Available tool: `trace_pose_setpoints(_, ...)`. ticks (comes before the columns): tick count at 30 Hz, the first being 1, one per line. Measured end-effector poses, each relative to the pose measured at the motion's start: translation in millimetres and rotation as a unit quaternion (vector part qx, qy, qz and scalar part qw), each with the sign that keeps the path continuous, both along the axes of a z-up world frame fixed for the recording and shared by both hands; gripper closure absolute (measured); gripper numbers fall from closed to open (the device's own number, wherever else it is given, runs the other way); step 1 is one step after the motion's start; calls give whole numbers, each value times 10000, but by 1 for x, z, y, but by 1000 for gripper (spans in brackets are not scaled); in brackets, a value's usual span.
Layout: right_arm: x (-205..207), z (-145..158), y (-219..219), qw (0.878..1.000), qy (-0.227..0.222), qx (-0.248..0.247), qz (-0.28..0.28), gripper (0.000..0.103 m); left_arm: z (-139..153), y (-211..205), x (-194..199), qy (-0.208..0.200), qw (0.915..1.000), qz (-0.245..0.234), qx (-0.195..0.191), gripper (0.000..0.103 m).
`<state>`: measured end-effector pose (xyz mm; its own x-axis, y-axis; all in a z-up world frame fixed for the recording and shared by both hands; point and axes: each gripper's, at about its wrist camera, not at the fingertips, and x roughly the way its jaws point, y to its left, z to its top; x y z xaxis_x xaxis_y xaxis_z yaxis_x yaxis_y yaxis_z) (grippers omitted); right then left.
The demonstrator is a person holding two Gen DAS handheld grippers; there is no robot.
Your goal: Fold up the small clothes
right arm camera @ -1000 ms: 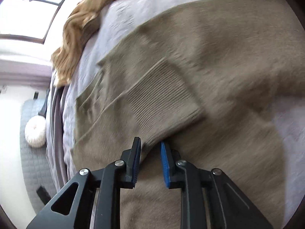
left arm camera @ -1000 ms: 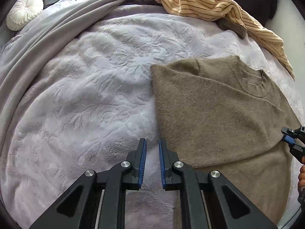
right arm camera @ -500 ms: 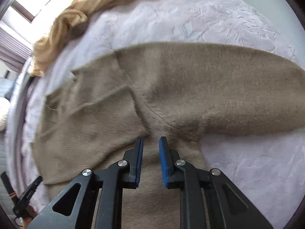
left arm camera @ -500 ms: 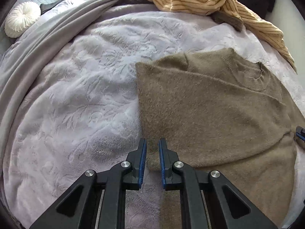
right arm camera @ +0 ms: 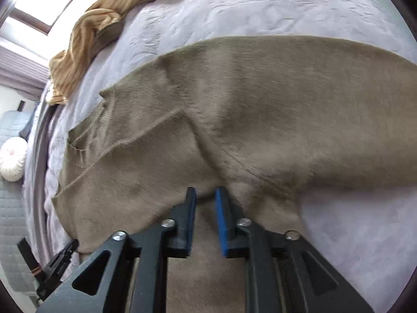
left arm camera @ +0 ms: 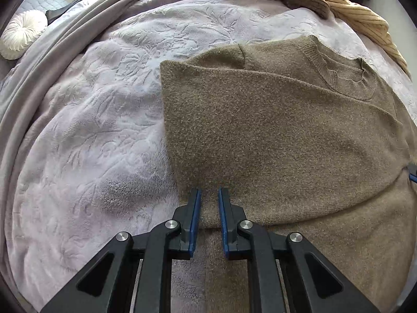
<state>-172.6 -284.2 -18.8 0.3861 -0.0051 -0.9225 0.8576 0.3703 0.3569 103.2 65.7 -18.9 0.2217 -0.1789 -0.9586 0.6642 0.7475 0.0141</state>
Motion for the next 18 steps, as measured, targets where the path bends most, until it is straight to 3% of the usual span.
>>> trace_pose_setpoints(3,-7,11,7,9997,-197,101,72,79,11,1,-6,74,9999,61,-41,87)
trace_pose_setpoints(7,-20,22,20,9989,-384,130,232,62,18,-1,-18,101,9999,73,8,87)
trace_pose_setpoints(15,-27,18,42,9975,-471,475,214,61,16,-1,-31,179,9997,165,68,87)
trace_pose_setpoints(18,-29,15,46,9972,-455,542,222,54,11,-3,-29,203,9996,153,96,87)
